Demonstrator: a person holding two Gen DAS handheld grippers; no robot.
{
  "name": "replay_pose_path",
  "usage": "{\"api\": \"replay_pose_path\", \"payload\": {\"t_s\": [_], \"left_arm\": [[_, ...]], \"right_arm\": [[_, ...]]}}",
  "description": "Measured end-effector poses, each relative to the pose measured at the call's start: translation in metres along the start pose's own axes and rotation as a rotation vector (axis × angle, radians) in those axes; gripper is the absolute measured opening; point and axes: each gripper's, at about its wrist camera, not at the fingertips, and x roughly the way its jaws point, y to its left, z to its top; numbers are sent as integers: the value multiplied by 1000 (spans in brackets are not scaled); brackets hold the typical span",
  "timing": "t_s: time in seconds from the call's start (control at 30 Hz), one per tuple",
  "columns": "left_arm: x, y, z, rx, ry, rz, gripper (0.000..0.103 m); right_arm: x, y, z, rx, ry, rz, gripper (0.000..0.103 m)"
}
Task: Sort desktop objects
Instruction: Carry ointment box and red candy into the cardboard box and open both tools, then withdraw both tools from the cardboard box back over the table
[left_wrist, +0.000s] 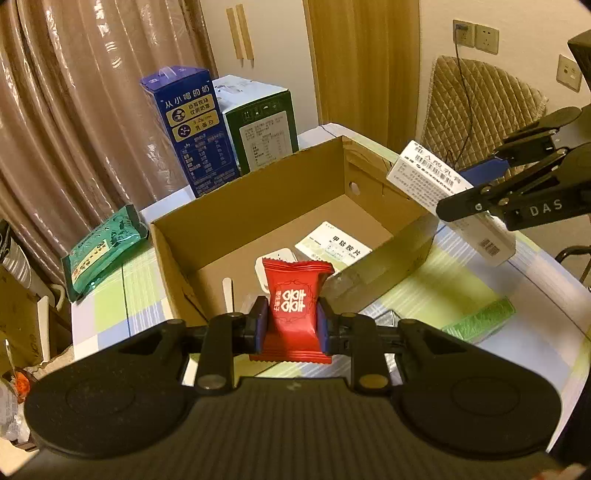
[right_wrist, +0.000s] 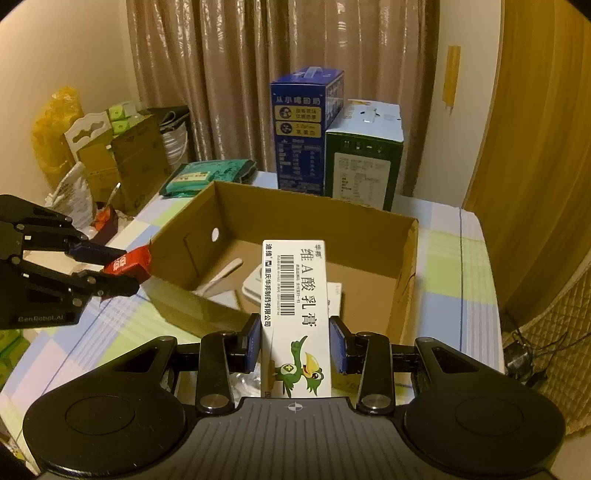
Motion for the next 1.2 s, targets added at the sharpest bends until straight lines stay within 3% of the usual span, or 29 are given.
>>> {"api": "replay_pose_path", "payload": {"t_s": [0.77,0.87,1.2], "left_arm": [[89,44,38,-187,-14,-8,23],[97,46,36,-194,-24,34,56],[69,60,5,-260,-69,29,57]], "right_arm": [[80,-28,37,49,45,-45,35],[86,-29,36,43,45,-53,35],[91,-38,46,59,-4,-95,35]]}}
